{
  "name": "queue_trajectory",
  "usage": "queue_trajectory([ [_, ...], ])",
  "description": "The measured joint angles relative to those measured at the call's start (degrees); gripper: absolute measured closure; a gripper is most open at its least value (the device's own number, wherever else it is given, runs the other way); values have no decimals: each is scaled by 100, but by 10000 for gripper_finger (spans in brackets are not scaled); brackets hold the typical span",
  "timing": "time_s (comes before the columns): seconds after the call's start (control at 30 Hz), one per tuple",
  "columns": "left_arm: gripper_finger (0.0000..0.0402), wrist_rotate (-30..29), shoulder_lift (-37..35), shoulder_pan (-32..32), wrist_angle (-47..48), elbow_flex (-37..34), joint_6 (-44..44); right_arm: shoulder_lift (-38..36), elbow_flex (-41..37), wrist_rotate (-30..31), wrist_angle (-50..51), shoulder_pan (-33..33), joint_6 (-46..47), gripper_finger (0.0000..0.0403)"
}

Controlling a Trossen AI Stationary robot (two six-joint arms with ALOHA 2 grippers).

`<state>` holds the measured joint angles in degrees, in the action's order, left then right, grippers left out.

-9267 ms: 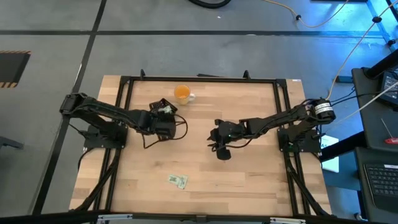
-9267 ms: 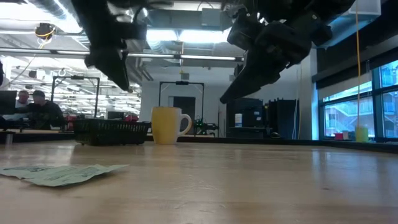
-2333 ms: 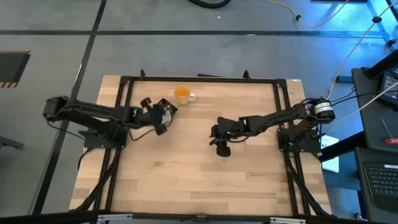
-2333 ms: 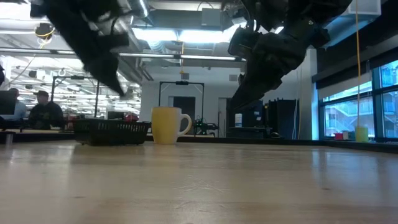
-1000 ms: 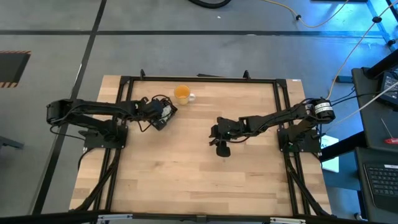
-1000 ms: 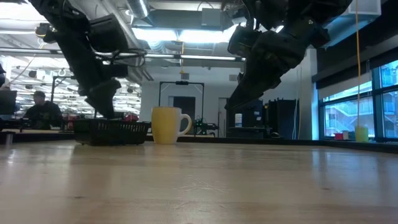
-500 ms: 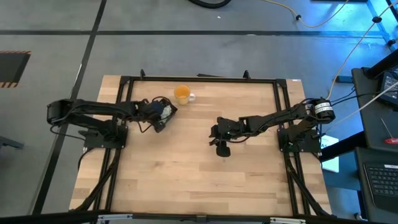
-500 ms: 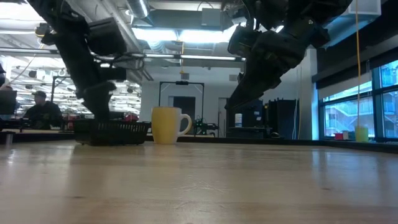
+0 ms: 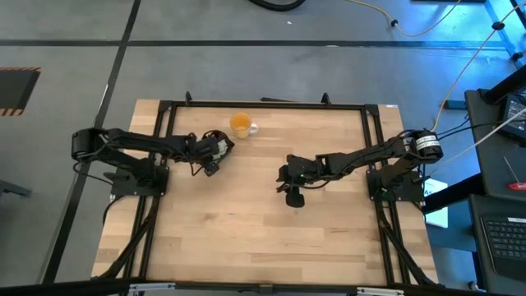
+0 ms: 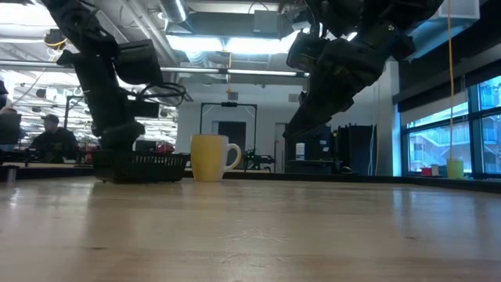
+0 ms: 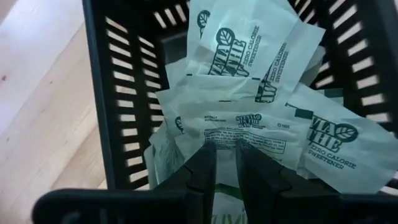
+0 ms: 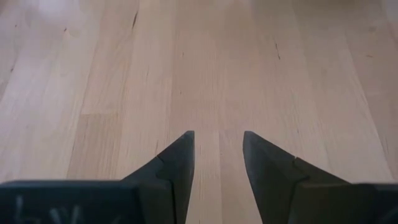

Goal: Pick and place Stevia / Truvia into bins
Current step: Return to Home Position

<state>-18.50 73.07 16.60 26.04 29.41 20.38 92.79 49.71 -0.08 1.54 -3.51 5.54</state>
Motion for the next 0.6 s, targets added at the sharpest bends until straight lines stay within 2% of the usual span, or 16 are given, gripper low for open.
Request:
queue_trajectory([
  [0.27, 345, 17, -356, 1, -1, 326, -392, -150, -7, -1, 25, 0, 169, 263],
  [0.47, 343, 74, -1215, -24, -16, 444, -601, -921, -53, 0, 361, -17, 163, 263],
  [0.6, 343, 113, -1899, -255, -61, 444, -747, -1581, -483, 0, 263, -79, 144, 263],
])
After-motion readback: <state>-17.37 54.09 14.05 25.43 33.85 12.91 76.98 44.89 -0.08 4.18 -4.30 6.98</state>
